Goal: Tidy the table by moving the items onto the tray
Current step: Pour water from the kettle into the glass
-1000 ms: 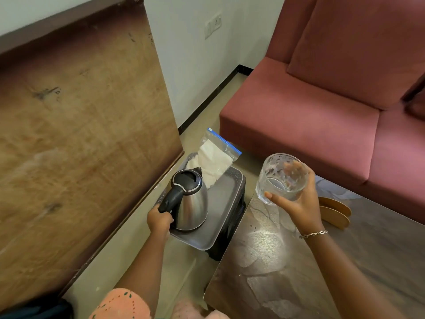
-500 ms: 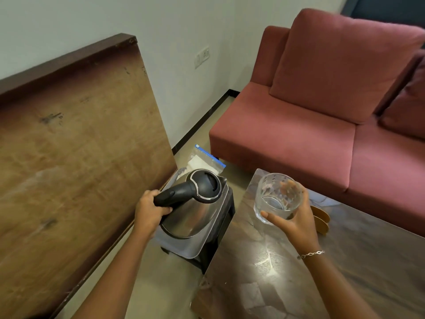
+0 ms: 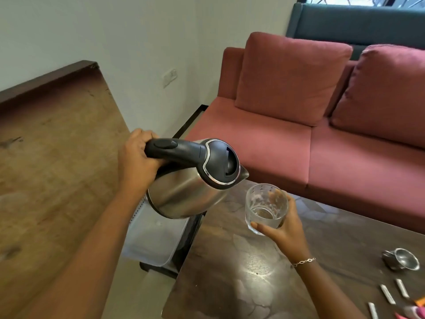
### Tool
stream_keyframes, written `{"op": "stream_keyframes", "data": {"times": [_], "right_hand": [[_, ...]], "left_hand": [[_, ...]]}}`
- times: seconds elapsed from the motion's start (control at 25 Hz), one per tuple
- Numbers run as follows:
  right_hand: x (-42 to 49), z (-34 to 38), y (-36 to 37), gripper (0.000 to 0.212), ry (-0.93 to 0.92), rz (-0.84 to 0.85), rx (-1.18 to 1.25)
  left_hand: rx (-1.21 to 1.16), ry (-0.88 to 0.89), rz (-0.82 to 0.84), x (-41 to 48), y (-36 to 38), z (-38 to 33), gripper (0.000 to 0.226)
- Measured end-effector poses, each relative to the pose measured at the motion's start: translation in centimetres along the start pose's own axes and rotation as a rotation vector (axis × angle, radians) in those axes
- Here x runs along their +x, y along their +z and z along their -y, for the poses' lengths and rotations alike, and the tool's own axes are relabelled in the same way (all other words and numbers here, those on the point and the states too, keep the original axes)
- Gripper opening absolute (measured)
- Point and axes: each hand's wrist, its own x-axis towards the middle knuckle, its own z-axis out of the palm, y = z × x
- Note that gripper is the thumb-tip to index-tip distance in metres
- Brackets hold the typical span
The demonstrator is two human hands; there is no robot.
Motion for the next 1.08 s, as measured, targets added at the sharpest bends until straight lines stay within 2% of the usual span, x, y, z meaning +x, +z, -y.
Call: {"op": "stream_keyframes", "data": {"times": [0.2, 0.4, 1.08], "right_hand": [[-1.4, -0.9, -2.7, 0.097, -0.023, -0.021, -0.046], [-2.9, -1.8, -4.6, 0.098, -0.027, 0.028, -0.089], [-4.6, -3.0, -6.7, 0.088, -0.051, 0.085, -0.111]], "left_hand": [[0.035, 0.152, -0.023, 0.1, 2.7, -3.6, 0.019], [0.033, 0.295, 0.025, -1.2, 4.6, -7.0, 0.023], [0.244, 0.567, 0.136, -2.4, 5.8, -11.4, 0.018]]}}
